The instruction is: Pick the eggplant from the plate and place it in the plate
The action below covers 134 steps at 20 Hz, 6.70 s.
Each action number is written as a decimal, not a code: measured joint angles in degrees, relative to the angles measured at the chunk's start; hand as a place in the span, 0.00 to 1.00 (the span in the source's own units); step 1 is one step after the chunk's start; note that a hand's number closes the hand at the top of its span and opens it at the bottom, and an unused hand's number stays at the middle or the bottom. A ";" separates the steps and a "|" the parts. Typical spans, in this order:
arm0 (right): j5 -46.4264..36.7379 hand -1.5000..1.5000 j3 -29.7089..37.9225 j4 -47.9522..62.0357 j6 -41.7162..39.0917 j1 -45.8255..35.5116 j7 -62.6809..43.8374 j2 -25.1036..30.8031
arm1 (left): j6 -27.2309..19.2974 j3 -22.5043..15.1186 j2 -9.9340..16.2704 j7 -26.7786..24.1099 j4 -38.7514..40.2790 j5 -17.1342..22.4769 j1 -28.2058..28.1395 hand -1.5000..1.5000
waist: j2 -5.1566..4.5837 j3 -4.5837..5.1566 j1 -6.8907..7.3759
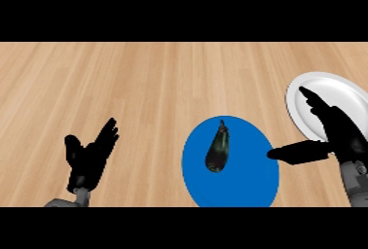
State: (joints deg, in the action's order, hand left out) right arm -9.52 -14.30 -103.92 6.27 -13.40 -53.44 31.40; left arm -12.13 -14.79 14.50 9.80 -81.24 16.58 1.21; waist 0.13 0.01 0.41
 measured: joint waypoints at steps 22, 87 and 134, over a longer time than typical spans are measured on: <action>-10.55 0.00 -8.28 15.79 -5.23 -10.43 -7.82 -20.34 | 2.61 2.64 -2.23 1.28 -1.05 -2.64 -1.23 0.50 | -0.02 -0.13 -0.15; -66.16 1.00 -3.42 13.08 31.72 -3.66 -1.33 -28.21 | 7.54 8.72 -6.05 2.82 -1.92 -7.88 -2.22 0.50 | -0.04 -0.14 -0.76; 9.24 0.00 48.43 80.84 19.12 -19.04 83.58 2.76 | 8.85 9.22 -7.91 2.81 -1.37 -9.82 -1.04 0.50 | -0.72 -0.34 0.99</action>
State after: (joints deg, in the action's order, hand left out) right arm -0.27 34.13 -23.08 25.39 -32.44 30.13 34.16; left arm -3.28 -5.57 6.58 12.61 -82.61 6.76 0.16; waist -0.59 -0.33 1.40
